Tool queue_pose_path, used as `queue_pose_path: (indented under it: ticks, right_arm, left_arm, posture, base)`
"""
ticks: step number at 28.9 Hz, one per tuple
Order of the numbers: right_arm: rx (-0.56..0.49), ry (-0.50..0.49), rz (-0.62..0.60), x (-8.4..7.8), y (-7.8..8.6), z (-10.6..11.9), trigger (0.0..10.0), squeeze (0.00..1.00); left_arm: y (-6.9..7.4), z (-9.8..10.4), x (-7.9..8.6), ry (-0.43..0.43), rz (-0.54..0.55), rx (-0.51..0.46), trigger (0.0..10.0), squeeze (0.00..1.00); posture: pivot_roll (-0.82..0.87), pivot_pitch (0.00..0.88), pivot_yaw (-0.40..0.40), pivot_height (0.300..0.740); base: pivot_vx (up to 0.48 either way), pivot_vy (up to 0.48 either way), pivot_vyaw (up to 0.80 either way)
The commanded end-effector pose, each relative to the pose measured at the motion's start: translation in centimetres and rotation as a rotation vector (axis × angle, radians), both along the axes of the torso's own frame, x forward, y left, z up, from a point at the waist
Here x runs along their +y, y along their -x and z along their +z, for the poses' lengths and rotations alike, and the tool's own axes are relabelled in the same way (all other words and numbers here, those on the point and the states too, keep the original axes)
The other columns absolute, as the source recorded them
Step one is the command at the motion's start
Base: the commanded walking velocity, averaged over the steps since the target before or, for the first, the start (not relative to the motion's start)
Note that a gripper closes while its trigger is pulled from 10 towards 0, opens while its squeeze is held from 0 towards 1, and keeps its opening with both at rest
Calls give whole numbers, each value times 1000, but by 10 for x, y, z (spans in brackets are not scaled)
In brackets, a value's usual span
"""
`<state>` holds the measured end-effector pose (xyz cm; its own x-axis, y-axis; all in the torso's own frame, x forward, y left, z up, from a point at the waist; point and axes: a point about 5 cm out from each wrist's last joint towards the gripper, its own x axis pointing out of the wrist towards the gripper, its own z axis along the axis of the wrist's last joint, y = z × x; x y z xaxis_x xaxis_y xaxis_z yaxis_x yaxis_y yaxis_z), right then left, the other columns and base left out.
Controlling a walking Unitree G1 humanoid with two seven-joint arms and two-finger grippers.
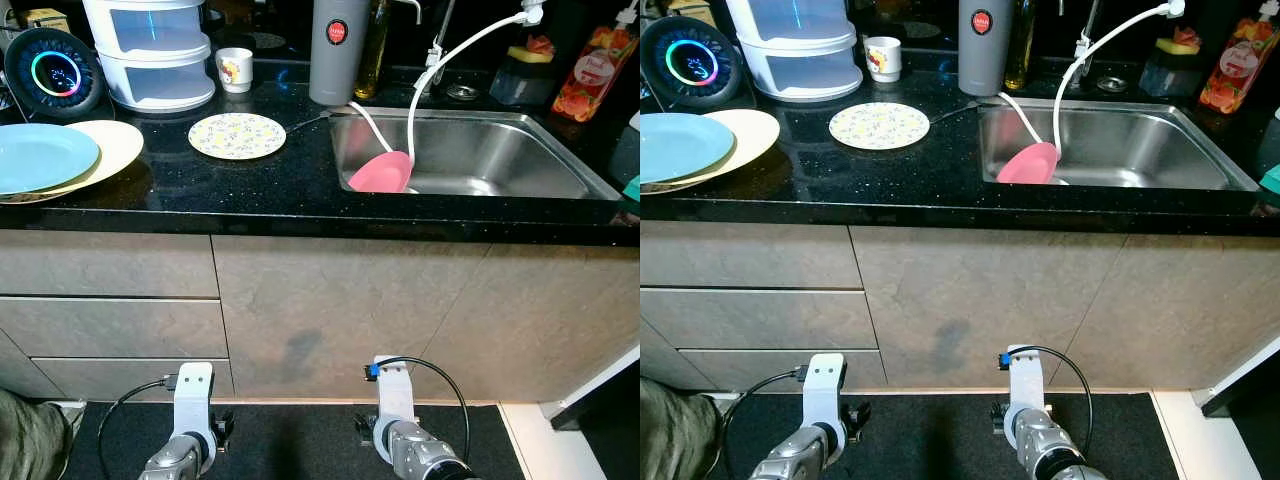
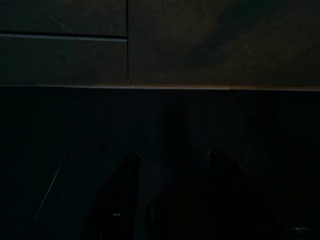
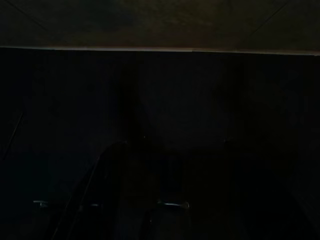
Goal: Kitchen organization
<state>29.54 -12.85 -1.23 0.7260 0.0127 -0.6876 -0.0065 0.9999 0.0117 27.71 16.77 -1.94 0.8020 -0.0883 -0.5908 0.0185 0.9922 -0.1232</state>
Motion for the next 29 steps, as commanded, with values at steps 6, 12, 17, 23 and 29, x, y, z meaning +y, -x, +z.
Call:
queue_pose_path:
  ticks: [6,12,17,23,29]
  right_arm:
    - [35,-3,-7,-1,7,-7,10000,0]
    - [36,-4,-6,-1,7,-7,10000,0]
    - [36,-5,-7,-1,7,-7,10000,0]
    - [36,-6,-9,-1,7,-7,10000,0]
    - [36,-6,-9,-1,7,-7,10000,0]
  left_arm:
    - [7,-7,-4,4,-11,28,10000,0]
    - [7,-7,-4,5,-9,29,10000,0]
    - [7,-7,-4,3,-12,28,10000,0]
    - [7,-7,-4,3,-12,28,10000,0]
    - [7,-7,-4,3,-11,27,10000,0]
  posture:
    - [-13,139,-33,740]
    - [-12,139,-34,740]
    - [-12,138,-33,740]
    - [-12,138,-33,740]
    - [-12,138,-33,740]
  base:
    - [0,0,0]
    - [0,0,0]
    - [0,0,0]
    - [0,0,0]
    - [0,0,0]
